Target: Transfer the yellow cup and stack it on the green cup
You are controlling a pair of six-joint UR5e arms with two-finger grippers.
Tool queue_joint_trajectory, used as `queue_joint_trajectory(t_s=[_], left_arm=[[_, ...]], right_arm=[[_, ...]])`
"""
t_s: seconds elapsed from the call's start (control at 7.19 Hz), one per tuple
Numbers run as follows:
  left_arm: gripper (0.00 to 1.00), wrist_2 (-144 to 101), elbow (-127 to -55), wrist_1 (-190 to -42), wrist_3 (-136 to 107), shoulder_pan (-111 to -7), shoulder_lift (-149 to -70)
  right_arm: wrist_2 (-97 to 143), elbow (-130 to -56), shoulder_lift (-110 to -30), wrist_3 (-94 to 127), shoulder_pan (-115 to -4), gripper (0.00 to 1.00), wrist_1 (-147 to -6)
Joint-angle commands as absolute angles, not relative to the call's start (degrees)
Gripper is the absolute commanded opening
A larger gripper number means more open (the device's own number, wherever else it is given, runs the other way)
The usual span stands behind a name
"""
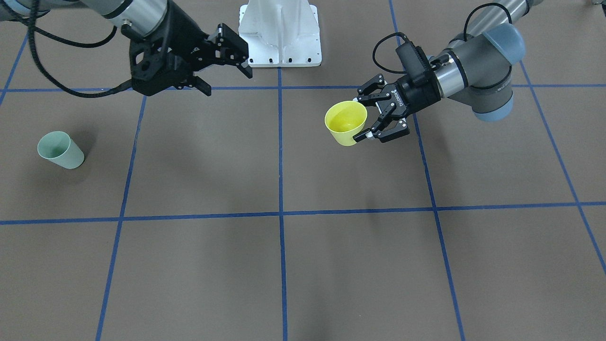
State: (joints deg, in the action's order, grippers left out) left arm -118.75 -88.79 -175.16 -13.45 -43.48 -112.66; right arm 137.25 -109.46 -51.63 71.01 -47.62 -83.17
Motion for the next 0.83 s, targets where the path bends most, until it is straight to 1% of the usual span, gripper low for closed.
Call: queue_joint_trajectory(t_s=[0.0, 0.42, 0.7], left_arm=[[0.00, -118.7, -89.0, -173.1, -13.3, -43.4, -113.8], [0.00, -118.4, -89.0, -173.1, -13.3, -42.5, -114.0], [0.00, -118.3, -89.5, -173.1, -13.3, -42.3, -113.9]], right_arm=[[133.1, -104.5, -42.9, 74.3, -43.8, 1.00, -88.5], [130.5, -99.2, -38.1, 75.0, -43.6, 0.98, -89.3], [128.3, -92.8, -34.4, 75.7, -43.6, 0.97, -89.2]])
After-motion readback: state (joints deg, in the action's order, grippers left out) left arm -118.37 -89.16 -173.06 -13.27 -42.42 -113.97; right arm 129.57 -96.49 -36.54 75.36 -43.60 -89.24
